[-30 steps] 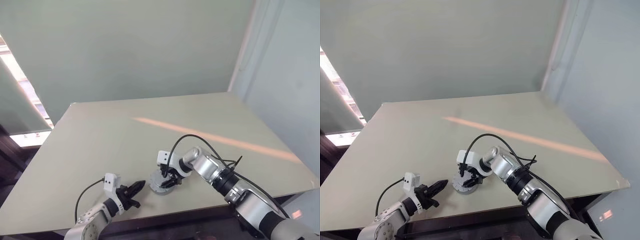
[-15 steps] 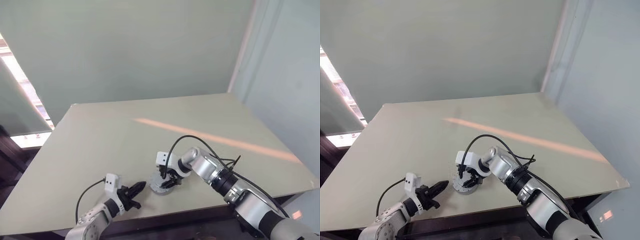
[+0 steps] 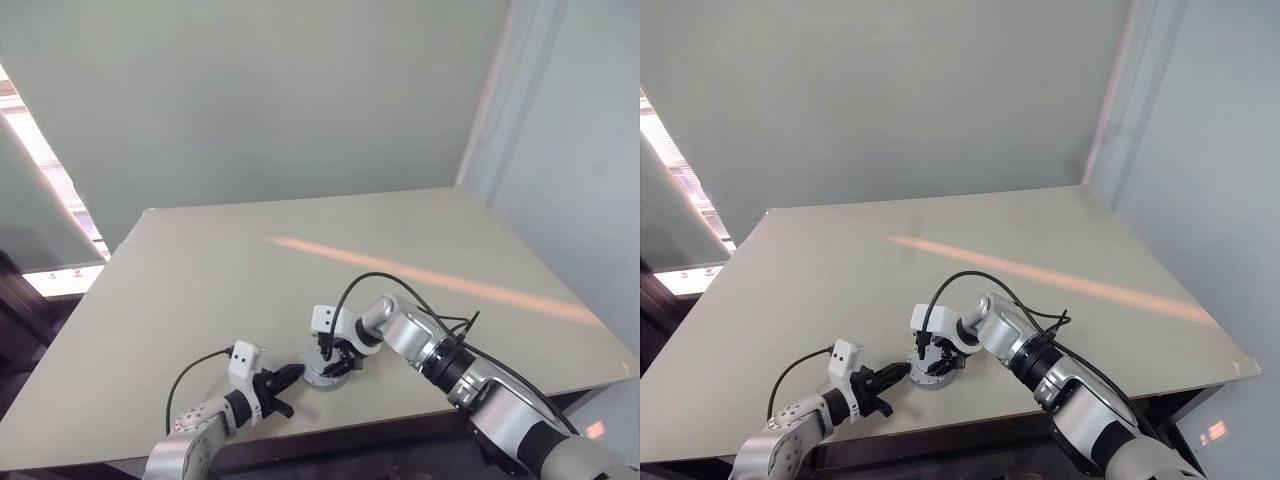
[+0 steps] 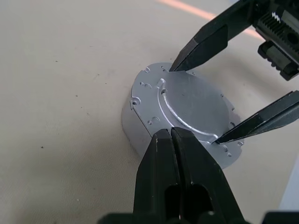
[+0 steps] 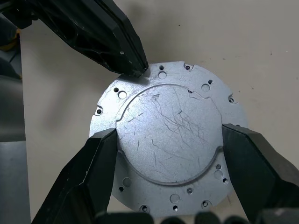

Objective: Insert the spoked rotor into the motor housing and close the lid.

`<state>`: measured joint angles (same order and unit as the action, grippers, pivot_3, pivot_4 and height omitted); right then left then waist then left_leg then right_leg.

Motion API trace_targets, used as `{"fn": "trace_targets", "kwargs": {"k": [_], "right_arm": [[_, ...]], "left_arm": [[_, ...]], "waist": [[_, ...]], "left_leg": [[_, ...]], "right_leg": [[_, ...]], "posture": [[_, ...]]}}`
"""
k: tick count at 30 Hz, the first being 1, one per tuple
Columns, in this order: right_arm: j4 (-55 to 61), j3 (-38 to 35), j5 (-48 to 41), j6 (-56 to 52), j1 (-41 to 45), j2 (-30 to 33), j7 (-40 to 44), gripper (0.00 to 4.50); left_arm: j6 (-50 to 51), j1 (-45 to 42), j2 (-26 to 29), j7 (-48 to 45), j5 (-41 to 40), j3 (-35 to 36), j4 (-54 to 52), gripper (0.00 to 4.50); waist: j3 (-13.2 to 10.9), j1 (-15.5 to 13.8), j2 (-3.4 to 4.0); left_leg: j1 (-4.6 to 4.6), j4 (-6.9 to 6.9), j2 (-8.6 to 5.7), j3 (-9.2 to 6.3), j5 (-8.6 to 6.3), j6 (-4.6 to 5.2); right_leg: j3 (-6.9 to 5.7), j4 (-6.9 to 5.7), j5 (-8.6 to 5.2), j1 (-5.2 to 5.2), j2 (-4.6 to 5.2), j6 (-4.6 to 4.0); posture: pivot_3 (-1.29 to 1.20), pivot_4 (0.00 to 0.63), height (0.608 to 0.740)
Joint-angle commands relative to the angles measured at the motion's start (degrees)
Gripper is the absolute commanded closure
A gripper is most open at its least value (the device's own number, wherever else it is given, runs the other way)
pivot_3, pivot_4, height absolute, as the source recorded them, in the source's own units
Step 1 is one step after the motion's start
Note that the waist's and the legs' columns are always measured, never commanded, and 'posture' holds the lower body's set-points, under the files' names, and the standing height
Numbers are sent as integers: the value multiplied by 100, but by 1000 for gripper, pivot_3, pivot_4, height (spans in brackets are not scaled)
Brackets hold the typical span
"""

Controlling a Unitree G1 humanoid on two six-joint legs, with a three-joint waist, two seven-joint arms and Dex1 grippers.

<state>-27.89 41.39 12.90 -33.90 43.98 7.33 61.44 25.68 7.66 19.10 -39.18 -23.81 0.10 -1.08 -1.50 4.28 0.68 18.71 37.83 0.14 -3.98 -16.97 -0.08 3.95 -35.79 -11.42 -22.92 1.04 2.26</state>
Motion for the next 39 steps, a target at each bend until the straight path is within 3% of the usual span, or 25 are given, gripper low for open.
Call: {"fn": "trace_targets", "kwargs": {"k": [1,16,20,26,39], "right_arm": [[-476,302,317,-286,-271,192,-37,1279],[-8,-592,-496,-929,-164,76,233,1279],[61,-679,-659,-1011,-139,97,300,22],[50,-645,-723,-970,-250,77,269,22],[-225,-3240,-2294,-2468,124,-163,-705,22]], "left_arm": [[74,-52,84,70,248,-192,124,4500],[59,-213,77,75,480,-417,313,4500],[35,-269,58,76,507,-452,379,4500],[-17,-322,64,76,523,-480,454,4500],[-8,-317,74,47,555,-566,458,4500]], "waist": [[7,0,9],[8,-32,22],[8,-23,20],[8,-17,20],[-3,-23,26]], "left_leg": [[0,0,0,0,0,0],[6,0,-10,-13,0,0],[15,-6,-30,-16,-1,2],[14,-10,-31,-17,-1,2],[63,-1,-37,-22,1,3]], "right_leg": [[0,0,0,1,0,0],[-5,3,-3,3,6,4],[-6,6,-13,-1,27,22],[-10,4,-15,-5,30,23],[-10,2,-15,-43,32,23]], "posture": [[0,0,740],[0,0,740],[0,0,740],[0,0,740],[0,0,740]]}}
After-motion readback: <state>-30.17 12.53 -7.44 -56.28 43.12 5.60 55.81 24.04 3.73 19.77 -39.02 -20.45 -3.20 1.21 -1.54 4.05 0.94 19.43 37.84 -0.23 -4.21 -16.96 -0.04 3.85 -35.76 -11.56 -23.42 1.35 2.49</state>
